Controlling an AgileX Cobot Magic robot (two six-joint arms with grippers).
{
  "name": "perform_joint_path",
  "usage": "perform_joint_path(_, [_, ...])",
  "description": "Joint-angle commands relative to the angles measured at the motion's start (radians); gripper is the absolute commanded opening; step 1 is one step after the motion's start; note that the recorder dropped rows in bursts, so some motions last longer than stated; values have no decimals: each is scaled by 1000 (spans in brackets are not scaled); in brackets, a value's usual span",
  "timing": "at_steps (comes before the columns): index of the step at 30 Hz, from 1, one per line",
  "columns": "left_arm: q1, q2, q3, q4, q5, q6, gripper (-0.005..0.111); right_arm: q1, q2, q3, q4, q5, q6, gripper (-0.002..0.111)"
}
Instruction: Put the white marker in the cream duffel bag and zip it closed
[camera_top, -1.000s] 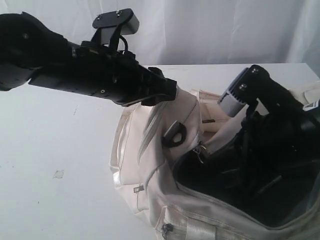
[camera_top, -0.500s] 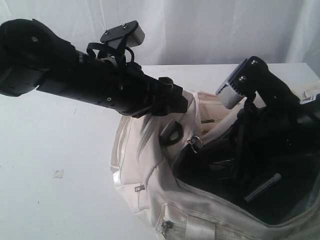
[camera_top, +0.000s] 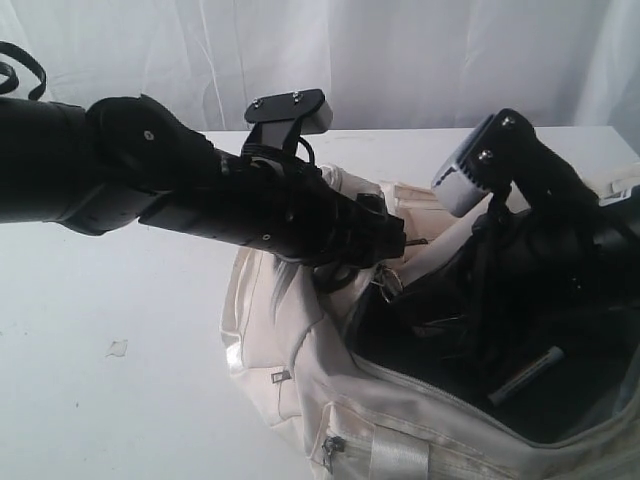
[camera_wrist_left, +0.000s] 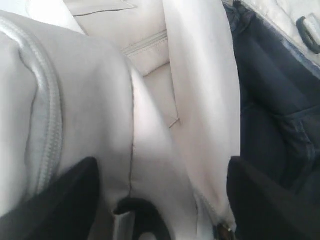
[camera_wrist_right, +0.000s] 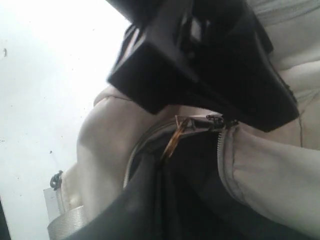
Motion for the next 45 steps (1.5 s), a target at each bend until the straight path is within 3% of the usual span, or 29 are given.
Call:
perform_joint_path(1, [-6,2,-3,-28,-51,3,73,1,-1,-1,17,45,-23,0])
perform_joint_path(7, [-6,13,-3,-36,-67,-4,64,31,-1,-1,17,56,-66,0])
perform_joint_path(15, [-6,49,-3,-63,-77,-56,26,70,-1,-1,19,23,-66,0])
perform_joint_path(23, [-6,54,-3,-73,-160,-56,0,70,-1,-1,17,28,-58,0])
perform_joint_path(40, [0,55,-111,-27,-228,-45,0,70,-11,-1,2,165,-28,0])
perform_joint_path(45, [71,55,-117,-26,-187,-45,0,70,-16,-1,-25,196,9,0])
